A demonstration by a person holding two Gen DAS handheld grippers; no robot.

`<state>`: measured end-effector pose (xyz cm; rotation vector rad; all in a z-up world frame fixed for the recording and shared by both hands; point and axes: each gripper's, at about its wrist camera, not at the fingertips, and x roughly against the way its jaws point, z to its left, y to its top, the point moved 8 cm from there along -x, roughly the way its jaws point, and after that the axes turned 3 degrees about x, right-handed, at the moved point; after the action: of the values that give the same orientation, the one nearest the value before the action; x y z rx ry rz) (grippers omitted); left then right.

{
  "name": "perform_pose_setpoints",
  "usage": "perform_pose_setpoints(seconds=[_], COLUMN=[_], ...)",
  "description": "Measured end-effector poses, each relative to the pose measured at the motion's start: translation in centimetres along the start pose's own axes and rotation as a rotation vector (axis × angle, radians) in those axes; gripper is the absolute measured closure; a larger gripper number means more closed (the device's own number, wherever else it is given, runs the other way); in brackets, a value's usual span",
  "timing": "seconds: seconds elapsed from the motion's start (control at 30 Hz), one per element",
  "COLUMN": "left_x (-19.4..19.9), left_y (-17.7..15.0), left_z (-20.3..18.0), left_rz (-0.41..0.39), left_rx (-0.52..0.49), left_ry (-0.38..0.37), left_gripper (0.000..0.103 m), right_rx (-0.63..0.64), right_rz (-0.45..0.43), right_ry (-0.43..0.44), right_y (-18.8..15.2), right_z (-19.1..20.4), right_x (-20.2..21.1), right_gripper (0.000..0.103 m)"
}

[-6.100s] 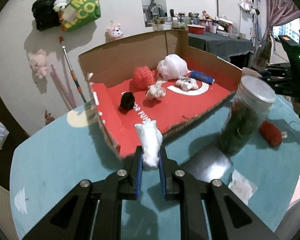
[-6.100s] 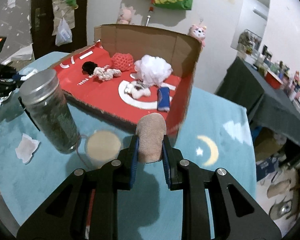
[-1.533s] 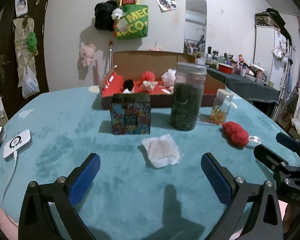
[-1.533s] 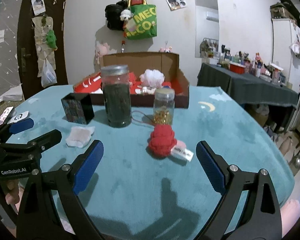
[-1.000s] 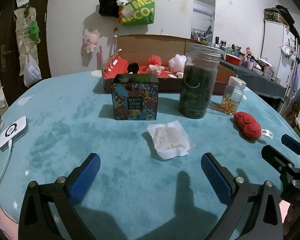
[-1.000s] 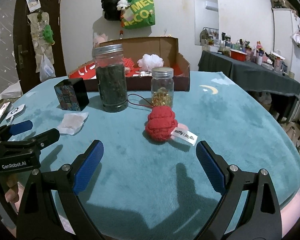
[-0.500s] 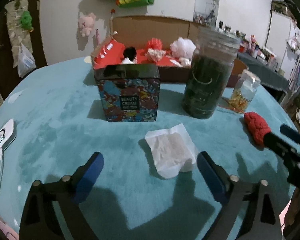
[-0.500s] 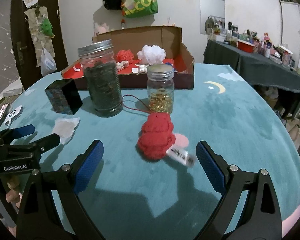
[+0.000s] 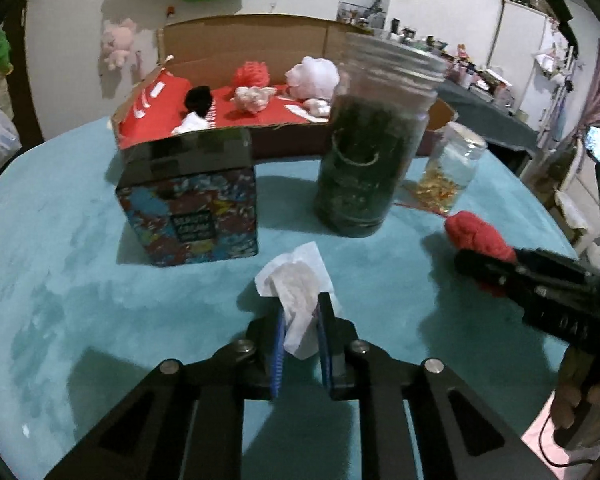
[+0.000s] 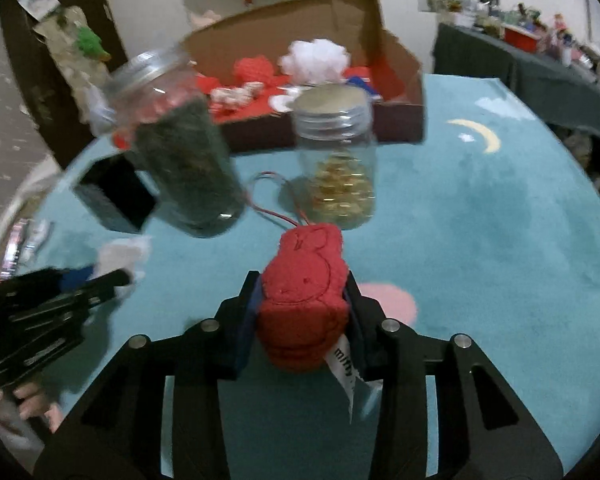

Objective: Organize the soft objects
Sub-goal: 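Lift the white sheet and red bunny and carry both over the box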

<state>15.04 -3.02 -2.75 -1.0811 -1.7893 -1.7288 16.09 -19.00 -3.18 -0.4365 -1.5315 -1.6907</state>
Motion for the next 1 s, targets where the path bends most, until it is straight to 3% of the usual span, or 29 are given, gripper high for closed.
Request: perform_pose_setpoints(seconds=[0.37, 1.0], left_x=[0.9, 1.0], left_y=[1.5, 1.5], left_z=[-1.8, -0.2], left_rz=[-0.03, -0.023], left_rx=[-0.086, -0.062], left_ry=[-0.047, -0.032], left_gripper=[0.088, 0.088], right_rx=[0.038, 0.018], right_rz=[-0.033, -0.016], right_ry=[0.072, 0.091], right_y=[-0.6, -0.4], right_z=[3.9, 3.3], right_x=[1.5, 1.3], right_gripper=[0.067, 0.067])
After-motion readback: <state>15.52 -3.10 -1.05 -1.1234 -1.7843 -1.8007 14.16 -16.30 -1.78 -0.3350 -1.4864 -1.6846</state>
